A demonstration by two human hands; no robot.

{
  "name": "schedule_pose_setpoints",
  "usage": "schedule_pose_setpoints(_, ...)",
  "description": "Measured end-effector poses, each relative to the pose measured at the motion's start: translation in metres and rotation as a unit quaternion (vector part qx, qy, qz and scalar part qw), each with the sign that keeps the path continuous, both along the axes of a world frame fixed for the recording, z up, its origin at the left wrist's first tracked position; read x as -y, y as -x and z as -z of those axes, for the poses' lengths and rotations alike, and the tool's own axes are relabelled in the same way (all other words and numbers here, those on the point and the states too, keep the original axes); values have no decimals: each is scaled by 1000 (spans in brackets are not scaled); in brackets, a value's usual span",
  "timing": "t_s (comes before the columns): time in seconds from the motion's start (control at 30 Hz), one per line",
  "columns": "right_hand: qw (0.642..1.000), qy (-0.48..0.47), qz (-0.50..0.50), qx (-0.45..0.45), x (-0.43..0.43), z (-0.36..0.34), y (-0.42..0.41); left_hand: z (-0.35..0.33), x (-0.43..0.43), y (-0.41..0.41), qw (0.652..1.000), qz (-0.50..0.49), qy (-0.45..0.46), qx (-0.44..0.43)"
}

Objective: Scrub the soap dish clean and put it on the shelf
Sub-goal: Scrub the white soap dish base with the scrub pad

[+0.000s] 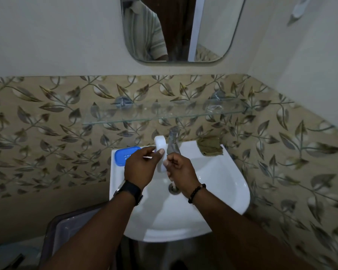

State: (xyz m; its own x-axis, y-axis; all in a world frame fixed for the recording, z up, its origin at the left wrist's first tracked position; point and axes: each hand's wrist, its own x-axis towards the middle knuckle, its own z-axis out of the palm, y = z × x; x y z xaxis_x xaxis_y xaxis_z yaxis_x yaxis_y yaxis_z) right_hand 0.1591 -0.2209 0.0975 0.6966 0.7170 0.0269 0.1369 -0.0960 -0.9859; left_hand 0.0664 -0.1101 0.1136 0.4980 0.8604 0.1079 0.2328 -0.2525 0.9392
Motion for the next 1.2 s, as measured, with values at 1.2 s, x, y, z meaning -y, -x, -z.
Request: schedule_pose_setpoints(1.2,787,351,79,501,17,54,-221,28,12,-15,876,6,387,287)
